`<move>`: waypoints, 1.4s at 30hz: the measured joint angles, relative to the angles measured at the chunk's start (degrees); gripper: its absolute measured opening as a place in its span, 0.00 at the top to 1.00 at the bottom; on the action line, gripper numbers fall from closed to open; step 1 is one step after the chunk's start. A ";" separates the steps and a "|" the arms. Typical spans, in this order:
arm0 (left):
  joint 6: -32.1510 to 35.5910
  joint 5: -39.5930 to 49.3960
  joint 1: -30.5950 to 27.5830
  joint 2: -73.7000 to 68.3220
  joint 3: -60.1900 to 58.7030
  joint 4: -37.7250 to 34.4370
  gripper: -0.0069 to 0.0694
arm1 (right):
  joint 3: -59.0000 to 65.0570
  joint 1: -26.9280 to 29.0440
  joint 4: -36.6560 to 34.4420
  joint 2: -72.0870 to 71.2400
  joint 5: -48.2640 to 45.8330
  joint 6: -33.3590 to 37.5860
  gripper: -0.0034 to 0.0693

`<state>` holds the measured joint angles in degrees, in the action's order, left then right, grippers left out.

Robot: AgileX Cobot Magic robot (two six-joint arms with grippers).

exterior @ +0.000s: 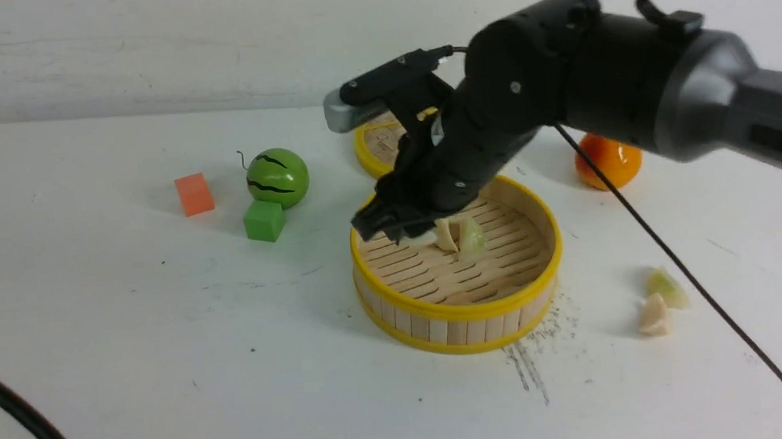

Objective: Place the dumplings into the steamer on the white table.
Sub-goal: 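Place the dumpling in the bamboo steamer basket with the right gripper, then reach for and grasp a dumpling lying on the table beside the steamer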

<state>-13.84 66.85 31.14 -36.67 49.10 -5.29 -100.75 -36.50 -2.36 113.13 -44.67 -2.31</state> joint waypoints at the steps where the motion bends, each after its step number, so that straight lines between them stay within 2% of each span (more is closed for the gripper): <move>1: 0.12 0.30 0.00 0.00 0.00 0.00 0.93 | -2.11 0.00 1.33 2.58 1.05 -2.50 0.61; 4: 0.26 1.66 0.00 0.00 0.00 0.00 0.93 | -6.81 0.62 4.59 9.11 2.41 -10.45 0.61; 6: 0.69 2.54 0.00 0.00 0.00 0.00 0.93 | -9.22 1.33 5.89 12.50 2.34 -13.36 0.61; 12: 2.57 3.30 0.00 0.00 0.00 0.25 0.93 | -13.15 3.90 5.99 17.98 0.67 -16.43 0.61; 14: 2.85 3.30 0.00 0.00 0.00 0.39 0.93 | -13.50 4.32 5.55 18.20 -0.22 -16.43 0.57; 17: 3.05 2.76 0.00 0.00 0.00 0.49 0.93 | -14.81 4.66 4.60 17.72 -4.25 -16.38 0.44; 19: 3.05 1.57 0.00 0.00 0.00 0.64 0.93 | -16.37 4.86 4.35 16.55 -9.57 -14.59 0.36; 21: 3.05 0.19 0.00 0.00 0.00 0.64 0.92 | -17.64 5.06 4.35 13.96 -16.59 -9.62 0.30; 23: 3.05 -0.65 0.00 0.00 0.00 0.53 0.92 | -17.83 5.07 4.35 12.33 -19.93 -6.90 0.28; 24: 3.05 -2.13 0.00 0.00 0.00 0.26 0.92 | -18.07 5.14 4.35 9.46 -23.94 -2.90 0.26; 26: 3.11 -5.24 0.00 0.00 0.00 -0.18 0.92 | -17.38 5.26 4.29 5.09 -25.58 0.60 0.25; 31: 3.20 -10.39 0.00 0.00 0.00 -0.29 0.92 | -9.11 6.52 4.10 -3.56 -26.06 2.31 0.25; 32: 3.23 -11.91 0.00 0.00 0.00 -0.29 0.92 | -4.43 7.80 4.05 -6.68 -26.01 2.31 0.25; 35: 3.23 -13.23 0.00 0.00 0.00 -0.34 0.92 | 8.02 13.04 4.05 -13.24 -24.59 1.74 0.26; 42: 3.27 -13.30 0.00 0.00 0.00 -0.66 0.91 | 25.00 26.84 2.88 -15.92 -9.35 -2.25 0.28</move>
<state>-10.56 53.55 31.14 -36.67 49.10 -5.96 -75.75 -9.65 0.52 97.21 -54.03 -4.56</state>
